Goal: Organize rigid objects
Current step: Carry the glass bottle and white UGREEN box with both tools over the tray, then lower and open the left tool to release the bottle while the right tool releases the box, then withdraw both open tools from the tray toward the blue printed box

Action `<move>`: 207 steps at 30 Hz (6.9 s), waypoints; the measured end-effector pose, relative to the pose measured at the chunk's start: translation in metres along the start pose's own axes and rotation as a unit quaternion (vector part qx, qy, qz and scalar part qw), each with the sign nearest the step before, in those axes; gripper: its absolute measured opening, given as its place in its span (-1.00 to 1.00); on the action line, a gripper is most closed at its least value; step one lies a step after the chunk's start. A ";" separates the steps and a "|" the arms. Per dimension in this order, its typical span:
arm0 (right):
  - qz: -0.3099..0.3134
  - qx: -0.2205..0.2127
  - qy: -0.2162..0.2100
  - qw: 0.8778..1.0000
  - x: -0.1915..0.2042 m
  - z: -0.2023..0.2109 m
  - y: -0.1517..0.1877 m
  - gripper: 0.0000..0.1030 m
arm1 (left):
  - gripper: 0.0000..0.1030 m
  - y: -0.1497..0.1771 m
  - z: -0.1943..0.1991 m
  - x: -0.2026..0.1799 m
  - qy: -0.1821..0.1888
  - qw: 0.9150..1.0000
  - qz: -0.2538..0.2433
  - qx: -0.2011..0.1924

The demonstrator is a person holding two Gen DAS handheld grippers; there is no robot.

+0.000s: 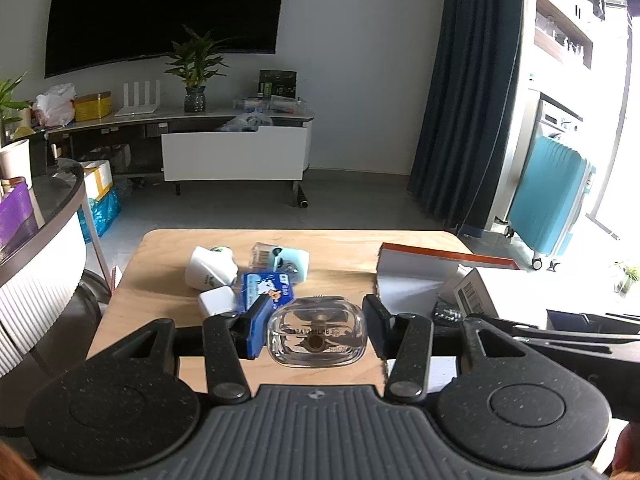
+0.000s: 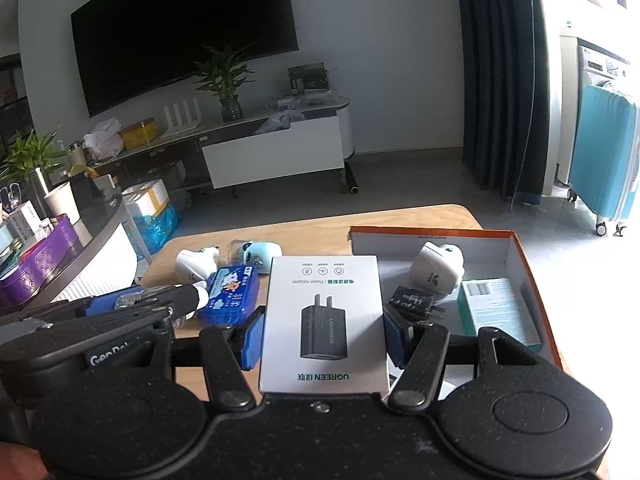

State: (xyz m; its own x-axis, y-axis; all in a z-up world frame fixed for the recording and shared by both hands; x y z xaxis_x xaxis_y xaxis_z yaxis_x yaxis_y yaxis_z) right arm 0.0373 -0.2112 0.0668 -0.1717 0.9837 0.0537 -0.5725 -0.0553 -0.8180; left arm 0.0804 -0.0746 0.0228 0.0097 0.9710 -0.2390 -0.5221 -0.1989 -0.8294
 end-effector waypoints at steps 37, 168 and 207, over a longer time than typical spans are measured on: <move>-0.036 -0.016 0.052 0.998 -0.059 0.018 0.002 0.38 | -0.04 0.005 -0.014 -0.054 0.052 0.998 -0.040 0.011; -0.063 -0.019 0.105 0.992 -0.154 -0.037 -0.013 0.51 | 0.00 0.032 -0.094 -0.136 0.131 0.982 -0.060 0.125; -0.023 -0.010 0.041 0.999 -0.028 -0.042 -0.009 0.79 | 1.00 0.003 -0.043 0.004 -0.053 0.995 0.008 0.089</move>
State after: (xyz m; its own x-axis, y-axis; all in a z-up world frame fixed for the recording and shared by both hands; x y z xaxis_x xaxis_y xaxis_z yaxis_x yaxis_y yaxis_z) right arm 0.0809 -0.2306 0.0481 -0.0795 0.9958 0.0450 -0.5614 -0.0075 -0.8275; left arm 0.1160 -0.0771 -0.0020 -0.0851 0.9782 -0.1895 -0.6642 -0.1975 -0.7210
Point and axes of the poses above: each gripper's, at about its wrist camera, not at the fingertips, and z roughly against the way its jaws point, x to its left, y to its underside, the point moved 6 cm from there along -z, roughly the way its jaws point, and after that the axes turned 10 degrees about z, right-handed, at the moved point
